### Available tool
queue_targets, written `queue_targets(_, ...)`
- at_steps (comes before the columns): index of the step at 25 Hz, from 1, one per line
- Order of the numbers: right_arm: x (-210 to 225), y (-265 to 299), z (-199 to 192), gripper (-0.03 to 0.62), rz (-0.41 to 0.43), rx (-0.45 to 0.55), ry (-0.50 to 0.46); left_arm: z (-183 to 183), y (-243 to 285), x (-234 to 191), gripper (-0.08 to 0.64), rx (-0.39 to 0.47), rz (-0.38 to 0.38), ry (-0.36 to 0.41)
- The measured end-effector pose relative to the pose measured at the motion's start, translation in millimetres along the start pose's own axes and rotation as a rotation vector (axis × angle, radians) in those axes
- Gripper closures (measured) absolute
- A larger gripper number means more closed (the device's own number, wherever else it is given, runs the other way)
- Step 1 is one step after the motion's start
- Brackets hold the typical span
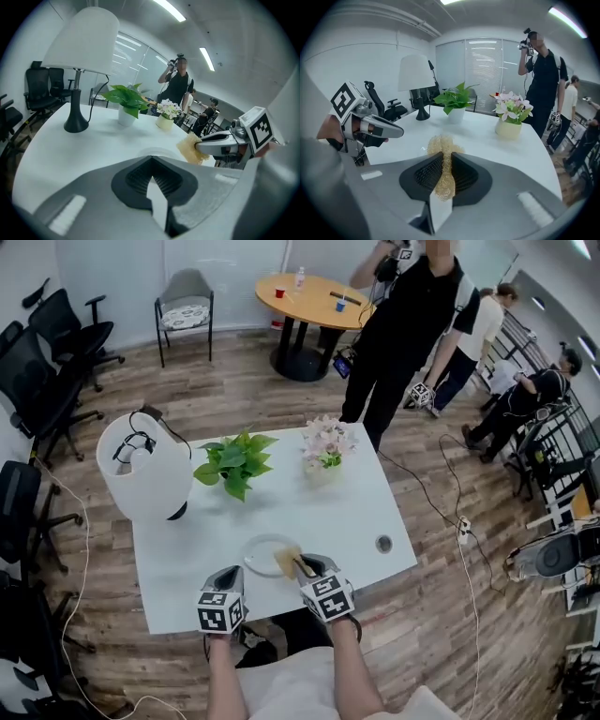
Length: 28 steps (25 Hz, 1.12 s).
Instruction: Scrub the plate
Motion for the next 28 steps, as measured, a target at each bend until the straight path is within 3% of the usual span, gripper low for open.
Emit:
queue_targets(4, 5, 11, 11, 0.515, 0.000, 0.014, 0.011, 0, 9, -6, 0.558, -0.014, -0.006, 0.012)
queue_targets(12, -8, 46, 31, 0.515, 0.098, -0.002, 0.050, 7, 22, -27, 0.559, -0.049, 0.006, 0.016)
queue_targets(22, -11, 67, 34, 0.515, 0.098, -0.041, 0.029, 5, 32, -41, 0.558, -0.094, 0.005, 0.017)
queue_targets(28, -13, 70, 26, 0.515, 0.070, -0.077, -0.046, -11, 36, -34, 0.559, -0.125, -0.024, 0.011)
Point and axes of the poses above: the fingertips, and each gripper's own axes: y forward along the fingers, x to its right, z out of its top, the point moved 1 cm from there along -y, backward along the fingers, and after that the axes turned 11 degrees about y, right-handed, at the moved point
